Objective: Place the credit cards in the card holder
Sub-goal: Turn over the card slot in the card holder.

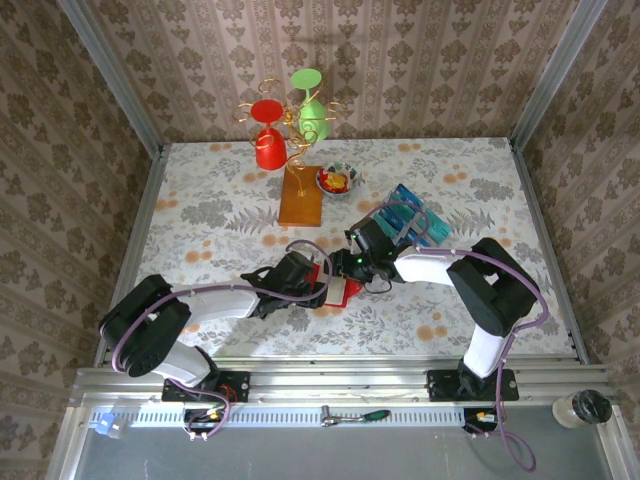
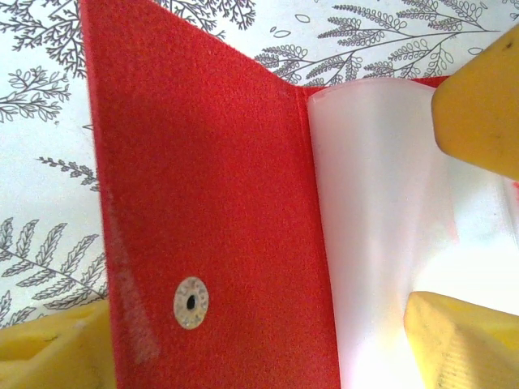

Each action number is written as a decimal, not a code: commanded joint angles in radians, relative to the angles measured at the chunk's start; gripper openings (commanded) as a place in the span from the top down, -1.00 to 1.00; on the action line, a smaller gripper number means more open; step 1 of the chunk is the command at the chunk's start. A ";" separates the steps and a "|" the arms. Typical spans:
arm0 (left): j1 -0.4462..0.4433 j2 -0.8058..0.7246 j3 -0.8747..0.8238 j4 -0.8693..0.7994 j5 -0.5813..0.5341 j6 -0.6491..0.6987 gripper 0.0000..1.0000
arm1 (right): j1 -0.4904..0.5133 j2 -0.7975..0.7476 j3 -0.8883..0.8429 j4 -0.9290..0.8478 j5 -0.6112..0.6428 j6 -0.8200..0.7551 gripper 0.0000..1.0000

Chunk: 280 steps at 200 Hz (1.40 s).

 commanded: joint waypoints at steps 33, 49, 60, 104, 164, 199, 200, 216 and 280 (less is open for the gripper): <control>-0.006 -0.020 -0.018 -0.010 -0.012 -0.012 -0.76 | 0.000 0.027 -0.004 -0.001 -0.024 0.019 -0.07; -0.007 -0.023 -0.018 -0.009 -0.013 -0.011 -0.76 | -0.001 0.035 0.008 0.001 -0.039 0.018 -0.07; -0.006 -0.025 -0.018 -0.009 -0.013 -0.010 -0.76 | 0.000 0.040 0.018 0.001 -0.049 0.018 -0.07; -0.006 -0.030 -0.020 -0.009 -0.013 -0.011 -0.76 | -0.001 0.049 0.042 0.005 -0.081 0.016 -0.05; -0.005 -0.080 -0.018 -0.027 -0.022 -0.013 -0.84 | 0.000 0.019 0.026 0.096 -0.162 0.091 -0.01; 0.014 -0.201 -0.021 -0.058 -0.030 -0.025 -0.96 | 0.006 -0.017 0.026 0.109 -0.177 0.124 -0.05; 0.015 -0.205 -0.022 -0.059 -0.030 -0.025 -0.96 | 0.006 -0.016 0.027 0.109 -0.178 0.124 -0.05; 0.043 -0.268 -0.034 -0.069 -0.019 -0.036 -0.98 | 0.015 -0.021 0.038 0.098 -0.176 0.127 -0.12; 0.171 -0.449 -0.076 -0.142 0.025 -0.036 -1.00 | 0.072 0.030 0.129 0.058 -0.152 0.143 -0.31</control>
